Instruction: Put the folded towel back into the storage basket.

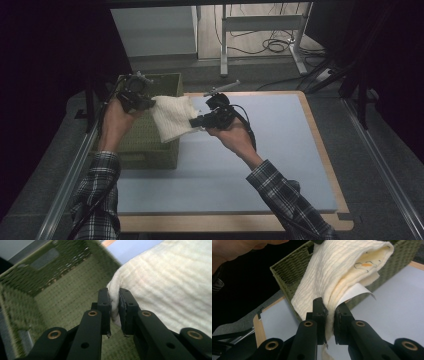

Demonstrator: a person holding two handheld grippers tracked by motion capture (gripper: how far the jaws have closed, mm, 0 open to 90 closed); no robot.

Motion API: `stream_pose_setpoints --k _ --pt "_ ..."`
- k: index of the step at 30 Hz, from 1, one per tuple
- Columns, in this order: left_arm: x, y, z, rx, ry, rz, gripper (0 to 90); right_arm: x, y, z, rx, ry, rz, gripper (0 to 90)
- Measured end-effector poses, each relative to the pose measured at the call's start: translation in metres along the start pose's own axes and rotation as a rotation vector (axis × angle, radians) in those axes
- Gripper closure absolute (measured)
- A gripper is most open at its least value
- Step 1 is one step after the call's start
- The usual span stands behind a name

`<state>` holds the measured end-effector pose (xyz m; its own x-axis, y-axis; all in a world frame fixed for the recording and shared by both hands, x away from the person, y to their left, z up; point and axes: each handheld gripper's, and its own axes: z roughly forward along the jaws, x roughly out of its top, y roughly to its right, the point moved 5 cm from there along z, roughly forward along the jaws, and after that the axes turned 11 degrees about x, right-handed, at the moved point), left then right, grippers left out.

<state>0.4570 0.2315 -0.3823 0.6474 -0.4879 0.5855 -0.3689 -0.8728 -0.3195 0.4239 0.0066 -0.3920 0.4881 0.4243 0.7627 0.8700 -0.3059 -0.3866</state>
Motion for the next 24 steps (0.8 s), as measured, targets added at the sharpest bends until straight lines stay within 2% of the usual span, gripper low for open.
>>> stream_pose_setpoints --k 12,18,24 --pt "-0.032 -0.034 0.006 0.09 -0.049 -0.049 80.9 0.009 -0.011 0.059 0.009 -0.014 0.008 81.2" --pt "-0.05 -0.045 0.016 0.132 -0.092 -0.048 80.9 0.008 -0.014 0.093 -0.008 -0.036 0.016 81.3" --pt "-0.064 -0.05 0.03 0.151 -0.131 -0.04 80.9 -0.001 -0.008 0.124 -0.013 -0.061 0.051 81.0"
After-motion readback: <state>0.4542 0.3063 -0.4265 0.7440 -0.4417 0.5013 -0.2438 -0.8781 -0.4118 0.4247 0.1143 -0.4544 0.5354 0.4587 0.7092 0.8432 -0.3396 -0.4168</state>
